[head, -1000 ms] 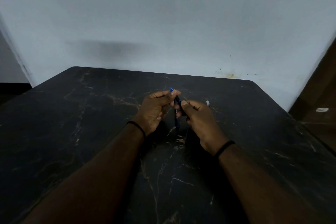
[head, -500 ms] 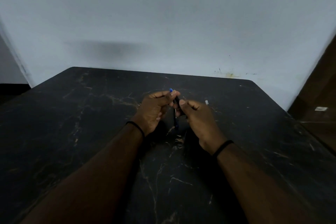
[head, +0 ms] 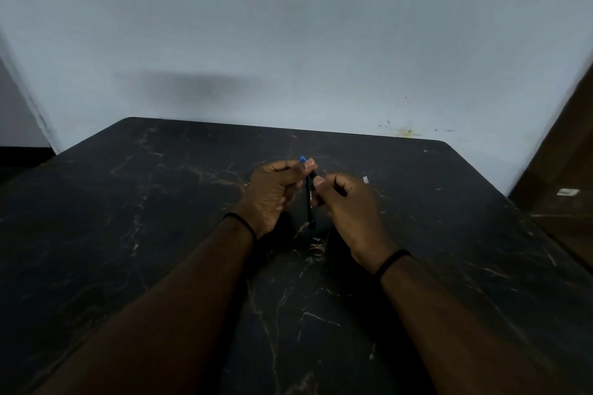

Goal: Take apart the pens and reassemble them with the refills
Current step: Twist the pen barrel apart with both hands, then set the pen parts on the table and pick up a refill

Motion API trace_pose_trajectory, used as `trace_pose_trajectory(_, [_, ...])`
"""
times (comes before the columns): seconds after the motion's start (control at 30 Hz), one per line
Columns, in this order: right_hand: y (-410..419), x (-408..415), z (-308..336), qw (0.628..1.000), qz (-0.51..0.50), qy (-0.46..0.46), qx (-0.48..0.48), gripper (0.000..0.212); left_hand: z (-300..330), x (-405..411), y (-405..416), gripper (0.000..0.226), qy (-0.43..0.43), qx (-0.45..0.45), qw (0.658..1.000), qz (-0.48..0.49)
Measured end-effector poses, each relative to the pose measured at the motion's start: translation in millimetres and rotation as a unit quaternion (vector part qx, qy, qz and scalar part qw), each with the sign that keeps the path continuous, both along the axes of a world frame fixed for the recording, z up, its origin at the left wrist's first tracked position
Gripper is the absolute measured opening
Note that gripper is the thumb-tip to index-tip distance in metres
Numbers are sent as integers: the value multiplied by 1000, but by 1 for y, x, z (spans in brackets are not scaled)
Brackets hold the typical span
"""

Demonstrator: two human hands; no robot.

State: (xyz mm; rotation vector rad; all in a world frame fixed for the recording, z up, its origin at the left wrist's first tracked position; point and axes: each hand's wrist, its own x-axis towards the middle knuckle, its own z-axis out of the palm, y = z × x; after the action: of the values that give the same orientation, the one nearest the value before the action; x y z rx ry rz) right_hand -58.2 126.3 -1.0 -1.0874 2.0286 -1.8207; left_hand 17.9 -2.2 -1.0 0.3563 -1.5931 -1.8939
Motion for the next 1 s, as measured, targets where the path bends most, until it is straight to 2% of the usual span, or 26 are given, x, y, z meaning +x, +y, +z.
trace_pose_trajectory(0.13, [-1,-3,-2,998,-17,55,2,21,1,2,0,71,-2,-6,1000,13])
trace_pose_trajectory(0.23, [-2,-5,-4,995,-36,91,11,16,3,2,0,51,-5,-11,1000,27])
trace_pose_trajectory(0.33, [-2,-4,-5,989,-47,142,15,19,5,3,0,28,-10,-14,999,43])
trace_pose_trajectory(0.47, [-1,-6,-5,986,-51,155,25,20,12,6,4,25,-14,-18,997,78])
trace_pose_trajectory(0.57, [0,-6,-5,984,-53,166,39,19,16,9,-3,26,-5,16,986,164])
trace_pose_trajectory(0.7, [0,-7,-7,982,-57,178,30,24,15,9,-18,37,-48,-37,950,306])
trace_pose_trajectory(0.77, [0,-8,-7,983,-62,175,16,24,11,11,-24,40,-115,-121,923,347])
trace_pose_trajectory(0.83, [0,-8,-8,983,-64,172,2,24,5,16,-30,41,-238,-247,872,350])
trace_pose_trajectory(0.9, [-1,-8,-8,984,-64,169,3,24,1,18,-31,44,-318,-325,815,359])
trace_pose_trajectory(1.0, [-3,-8,-10,982,-77,175,12,26,1,17,-25,45,-348,-368,801,321])
